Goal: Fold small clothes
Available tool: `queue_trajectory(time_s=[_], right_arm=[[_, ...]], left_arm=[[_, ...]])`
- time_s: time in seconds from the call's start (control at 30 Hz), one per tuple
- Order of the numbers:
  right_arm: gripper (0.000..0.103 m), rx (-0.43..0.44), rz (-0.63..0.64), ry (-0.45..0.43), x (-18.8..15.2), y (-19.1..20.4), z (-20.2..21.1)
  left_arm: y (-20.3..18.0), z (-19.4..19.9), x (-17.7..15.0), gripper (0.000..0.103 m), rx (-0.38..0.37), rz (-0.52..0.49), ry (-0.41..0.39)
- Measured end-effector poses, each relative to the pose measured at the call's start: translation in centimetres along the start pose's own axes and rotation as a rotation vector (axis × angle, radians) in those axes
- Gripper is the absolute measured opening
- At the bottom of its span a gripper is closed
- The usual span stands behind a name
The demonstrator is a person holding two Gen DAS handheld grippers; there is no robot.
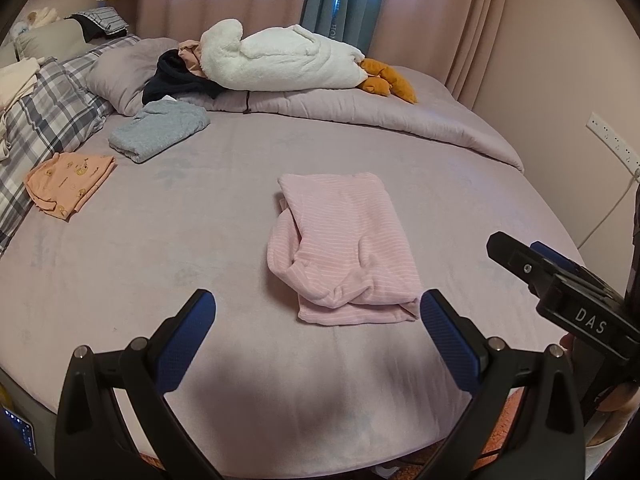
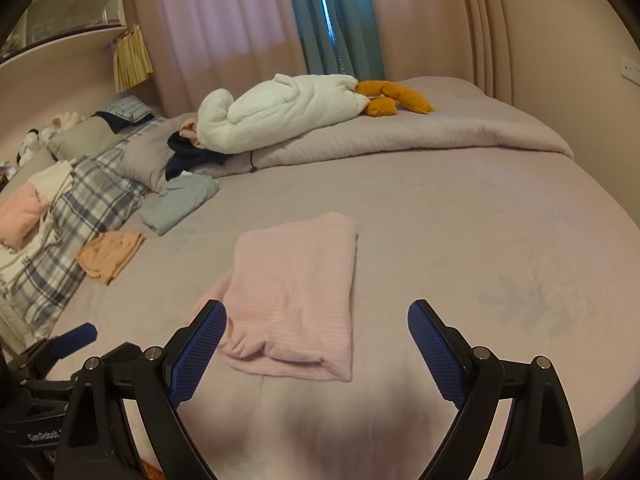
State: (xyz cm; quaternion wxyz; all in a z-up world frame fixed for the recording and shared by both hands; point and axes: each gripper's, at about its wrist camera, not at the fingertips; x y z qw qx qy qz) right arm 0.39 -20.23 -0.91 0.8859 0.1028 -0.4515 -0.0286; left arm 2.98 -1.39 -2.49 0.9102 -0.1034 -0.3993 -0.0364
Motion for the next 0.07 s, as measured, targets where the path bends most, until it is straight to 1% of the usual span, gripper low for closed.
queue_trajectory(time_s=[0.07], right_arm=[[0.092,-0.003,0.001,0.0,0.07,-0.13,-0.06]], left_arm=[[0.05,-0.01,0.12,0.102,0.004,0.0,-0.001]])
Point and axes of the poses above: each gripper's, at about its wrist camera, not at the fingertips, and z roughly against the way its jaws point, y to its left, x to its top
